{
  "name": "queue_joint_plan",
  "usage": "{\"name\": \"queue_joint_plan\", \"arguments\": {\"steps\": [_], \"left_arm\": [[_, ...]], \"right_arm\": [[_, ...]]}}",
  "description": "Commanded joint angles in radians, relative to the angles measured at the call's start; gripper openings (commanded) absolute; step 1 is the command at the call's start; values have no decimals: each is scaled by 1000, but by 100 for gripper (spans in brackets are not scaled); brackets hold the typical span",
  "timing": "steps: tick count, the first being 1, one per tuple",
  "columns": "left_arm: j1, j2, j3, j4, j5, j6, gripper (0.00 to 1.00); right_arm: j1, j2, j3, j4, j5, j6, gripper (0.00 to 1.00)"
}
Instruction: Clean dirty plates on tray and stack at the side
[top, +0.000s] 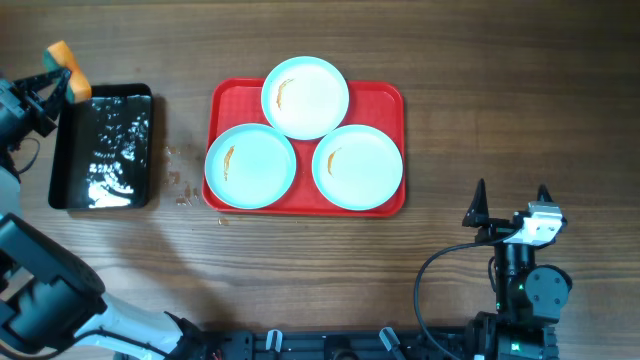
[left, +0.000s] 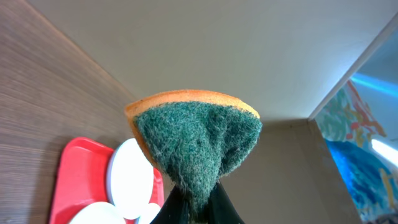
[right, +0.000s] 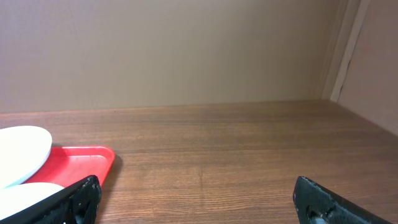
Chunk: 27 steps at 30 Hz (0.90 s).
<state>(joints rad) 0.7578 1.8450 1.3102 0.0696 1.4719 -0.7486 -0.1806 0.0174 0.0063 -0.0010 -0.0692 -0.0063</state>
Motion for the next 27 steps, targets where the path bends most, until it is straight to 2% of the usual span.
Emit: {"name": "queue_joint_plan", "arguments": {"steps": [1, 3, 5, 7, 8, 9, 11, 14, 19, 25, 27], "left_arm": [[1, -4, 16, -72, 6, -3, 4], [-1, 12, 14, -196, -70, 113, 4], [-2, 30, 9, -351, -260, 217, 4], [-5, 60, 1, -522, -682, 248, 4], [-8, 72, -2, -563, -821, 248, 4], [-8, 82, -2, -581, -880, 248, 4], [-2, 83, -1, -579, -860, 248, 4], [13, 45, 16, -529, -660, 248, 4], [16, -63, 61, -518, -510, 239, 4], [12, -157, 64, -541, -504, 219, 4], [8, -145, 56, -573, -517, 267, 4]], "right_arm": [[-6, -3, -1, 2, 14, -17, 100], [-6, -3, -1, 2, 14, -17, 100], [-6, -3, -1, 2, 14, -18, 100], [-6, -3, -1, 2, 14, -17, 100], [-6, -3, -1, 2, 14, -18, 100], [-6, -3, -1, 2, 14, -17, 100], [-6, -3, -1, 2, 14, -17, 100], [-6, -3, -1, 2, 14, -17, 100], [-6, -3, -1, 2, 14, -17, 100], [-6, -3, -1, 2, 14, -17, 100], [-6, -3, -1, 2, 14, -17, 100]]}}
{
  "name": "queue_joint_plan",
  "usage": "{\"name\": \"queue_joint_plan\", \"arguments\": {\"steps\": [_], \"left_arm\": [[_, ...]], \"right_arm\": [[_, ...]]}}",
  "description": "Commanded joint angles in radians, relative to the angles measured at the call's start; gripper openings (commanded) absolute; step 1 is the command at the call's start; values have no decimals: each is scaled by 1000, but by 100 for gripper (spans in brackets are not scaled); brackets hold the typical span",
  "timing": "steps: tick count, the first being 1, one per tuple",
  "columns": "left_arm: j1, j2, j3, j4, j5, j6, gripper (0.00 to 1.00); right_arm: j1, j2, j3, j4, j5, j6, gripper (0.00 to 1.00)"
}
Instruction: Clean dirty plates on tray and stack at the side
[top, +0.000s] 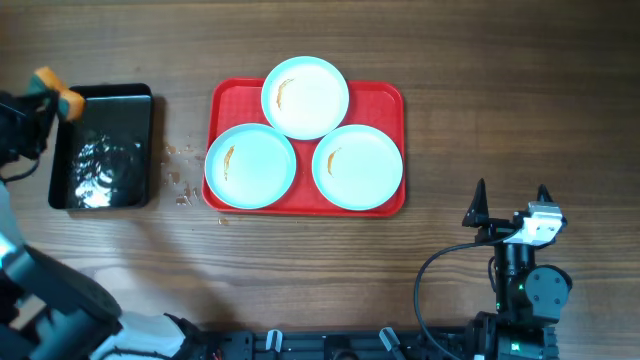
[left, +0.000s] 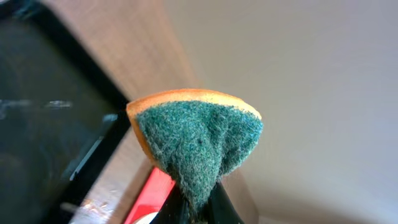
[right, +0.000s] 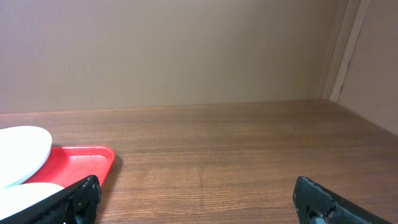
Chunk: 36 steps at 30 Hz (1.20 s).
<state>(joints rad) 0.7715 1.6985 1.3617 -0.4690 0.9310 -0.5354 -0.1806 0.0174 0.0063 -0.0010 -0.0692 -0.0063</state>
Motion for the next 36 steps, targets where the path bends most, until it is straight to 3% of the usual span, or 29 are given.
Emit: {"name": "queue_joint_plan", "arguments": {"steps": [1, 4, 6, 10, 14, 20, 25, 28, 30, 33, 36], "left_arm": [[-10, 8, -6, -42, -5, 83, 4], [-37, 70, -46, -38, -201, 109, 4], [-51, 146, -72, -13, -203, 101, 4], [-57, 306, -82, 92, 56, 76, 4], [-43, 319, -76, 217, 309, 48, 4], [-18, 122, -44, 227, 347, 21, 4], [-17, -68, -44, 219, 235, 22, 4], [-26, -119, -44, 164, 80, 53, 4], [-48, -107, -51, 100, -50, 145, 4], [-85, -37, -87, 68, -231, 174, 4], [-108, 102, -111, 88, -261, 168, 4]], "right_arm": [[-6, -3, -1, 2, 14, -17, 100], [-6, -3, -1, 2, 14, -17, 100], [-6, -3, -1, 2, 14, -17, 100], [-6, -3, -1, 2, 14, -17, 100], [-6, -3, -1, 2, 14, -17, 100], [-6, -3, -1, 2, 14, -17, 100], [-6, -3, -1, 2, 14, -17, 100], [-6, -3, -1, 2, 14, -17, 100], [-6, -3, -1, 2, 14, -17, 100], [-6, -3, -1, 2, 14, -17, 100], [-6, -3, -1, 2, 14, -17, 100]]}}
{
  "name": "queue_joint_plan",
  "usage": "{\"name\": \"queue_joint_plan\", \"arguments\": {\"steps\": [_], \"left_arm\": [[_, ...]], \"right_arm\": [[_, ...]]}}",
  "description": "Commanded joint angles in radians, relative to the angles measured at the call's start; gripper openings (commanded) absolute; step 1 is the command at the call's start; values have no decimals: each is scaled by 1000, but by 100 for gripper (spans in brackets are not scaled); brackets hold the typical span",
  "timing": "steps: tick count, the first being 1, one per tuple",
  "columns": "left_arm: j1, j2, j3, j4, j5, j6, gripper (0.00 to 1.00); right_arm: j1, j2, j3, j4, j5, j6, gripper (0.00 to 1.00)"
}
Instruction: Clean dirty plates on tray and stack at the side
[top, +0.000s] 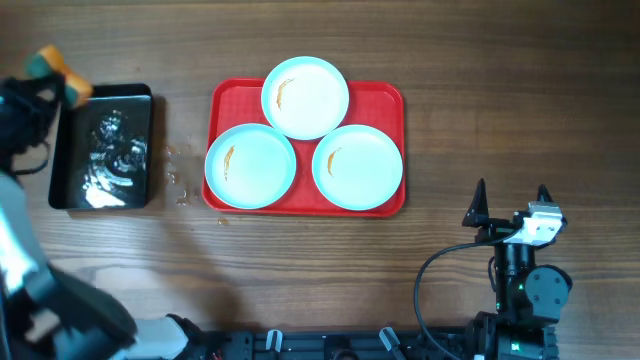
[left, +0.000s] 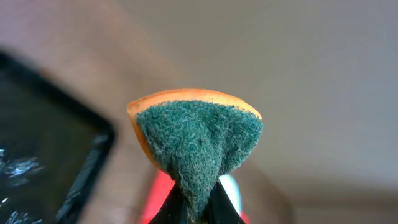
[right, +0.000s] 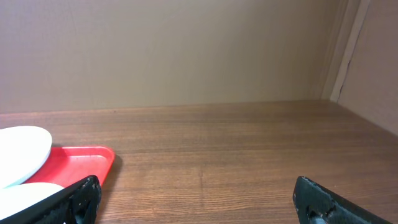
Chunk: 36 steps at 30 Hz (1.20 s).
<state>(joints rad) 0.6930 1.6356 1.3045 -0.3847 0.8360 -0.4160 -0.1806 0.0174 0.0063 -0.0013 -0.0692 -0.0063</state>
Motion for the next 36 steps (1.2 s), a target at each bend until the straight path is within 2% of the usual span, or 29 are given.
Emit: {"name": "queue_joint_plan", "arguments": {"steps": [1, 5, 9, 13, 18, 23, 27, 29, 32, 36], "left_arm": [[-29, 212, -54, 10, -130, 41, 4], [18, 309, -53, 86, 159, -4, 4], [66, 246, -24, 99, 266, -45, 4], [84, 79, 19, 63, 253, -40, 4], [37, -106, 27, 69, 44, 48, 4], [-11, -77, 21, 23, -72, 61, 4], [-37, 60, 2, -44, -240, 77, 4], [-36, 152, -9, -45, -228, 76, 4], [-14, 260, -8, -42, -112, 76, 4], [25, 259, -2, -12, 50, 60, 4]], "right_arm": [[-6, -3, -1, 2, 14, -17, 100], [-6, -3, -1, 2, 14, -17, 100], [-6, -3, -1, 2, 14, -17, 100], [-6, -3, -1, 2, 14, -17, 100], [-6, -3, -1, 2, 14, -17, 100], [-6, -3, -1, 2, 14, -17, 100], [-6, -3, -1, 2, 14, -17, 100], [-6, -3, -1, 2, 14, -17, 100], [-6, -3, -1, 2, 14, -17, 100], [-6, -3, -1, 2, 14, -17, 100]]}}
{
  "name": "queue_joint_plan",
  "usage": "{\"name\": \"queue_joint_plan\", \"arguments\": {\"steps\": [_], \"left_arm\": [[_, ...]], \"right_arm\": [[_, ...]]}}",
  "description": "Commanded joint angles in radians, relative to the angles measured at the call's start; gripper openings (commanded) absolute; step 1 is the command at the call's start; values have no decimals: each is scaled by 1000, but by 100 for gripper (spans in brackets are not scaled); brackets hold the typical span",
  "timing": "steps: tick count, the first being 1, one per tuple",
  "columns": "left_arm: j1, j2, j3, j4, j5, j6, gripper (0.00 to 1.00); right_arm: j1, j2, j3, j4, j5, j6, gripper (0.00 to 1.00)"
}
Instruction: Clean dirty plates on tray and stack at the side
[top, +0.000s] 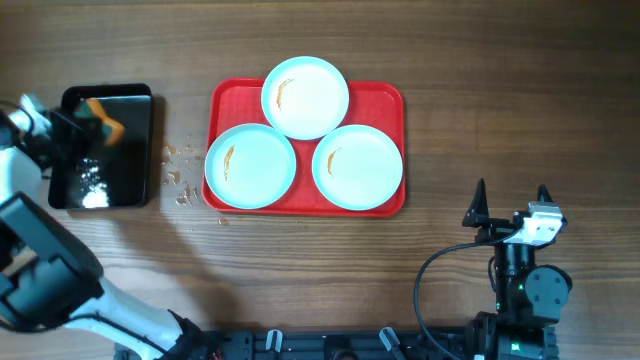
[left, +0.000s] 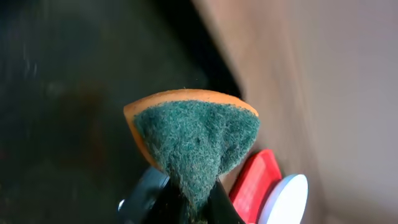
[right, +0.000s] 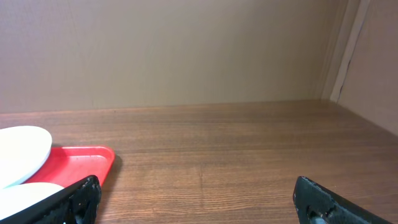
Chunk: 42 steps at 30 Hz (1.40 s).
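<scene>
Three white plates with orange smears sit on the red tray: one at the back, one front left, one front right. My left gripper is shut on an orange-and-green sponge, holding it over the black water tray; the sponge shows inside that tray's outline from overhead. My right gripper rests open near the front right edge, with nothing between its fingers.
Water droplets lie on the wood between the black tray and the red tray. In the left wrist view the red tray's corner and a plate rim show beyond the sponge. A wall stands behind the table.
My left gripper has moved with the sponge from beyond the black tray's back left corner to over the tray's interior. The right arm has not moved.
My left gripper held the sponge at the black tray's back left corner at every earlier moment, shifting slightly while the water surface rippled. Now the sponge is over the tray's water. The plates and the right gripper stayed put throughout.
</scene>
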<state>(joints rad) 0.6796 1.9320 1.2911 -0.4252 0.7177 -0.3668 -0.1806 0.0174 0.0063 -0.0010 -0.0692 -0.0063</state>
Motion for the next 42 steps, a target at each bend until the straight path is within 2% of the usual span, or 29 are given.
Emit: {"name": "queue_joint_plan", "arguments": {"steps": [1, 6, 10, 13, 16, 20, 23, 26, 30, 37, 40, 42], "left_arm": [[46, -53, 22, 27, 211, 2, 4], [67, -190, 95, 51, 430, -92, 4], [67, -301, 115, 136, 433, -143, 4], [67, -320, 114, 119, 353, -135, 4], [49, -267, 98, 11, 174, -49, 4], [15, -130, 34, -10, 69, 86, 4], [10, -10, 21, -22, 71, 105, 4], [13, 31, 21, -20, 130, 106, 4], [12, -41, 36, -18, 130, 106, 4], [9, -333, 39, -21, 101, 108, 4], [-11, -403, 37, -37, -34, 176, 4], [-39, -396, 34, -62, -204, 180, 4]], "right_arm": [[-6, -3, -1, 2, 14, -17, 100], [-6, -3, -1, 2, 14, -17, 99], [-6, -3, -1, 2, 14, -17, 100], [-6, -3, -1, 2, 14, -17, 100], [-6, -3, -1, 2, 14, -17, 100], [-6, -3, -1, 2, 14, -17, 100], [-6, -3, -1, 2, 14, -17, 100], [-6, -3, -1, 2, 14, -17, 100], [-6, -3, -1, 2, 14, -17, 100], [-6, -3, -1, 2, 14, -17, 100], [-6, -3, -1, 2, 14, -17, 100], [-6, -3, -1, 2, 14, -17, 100]]}}
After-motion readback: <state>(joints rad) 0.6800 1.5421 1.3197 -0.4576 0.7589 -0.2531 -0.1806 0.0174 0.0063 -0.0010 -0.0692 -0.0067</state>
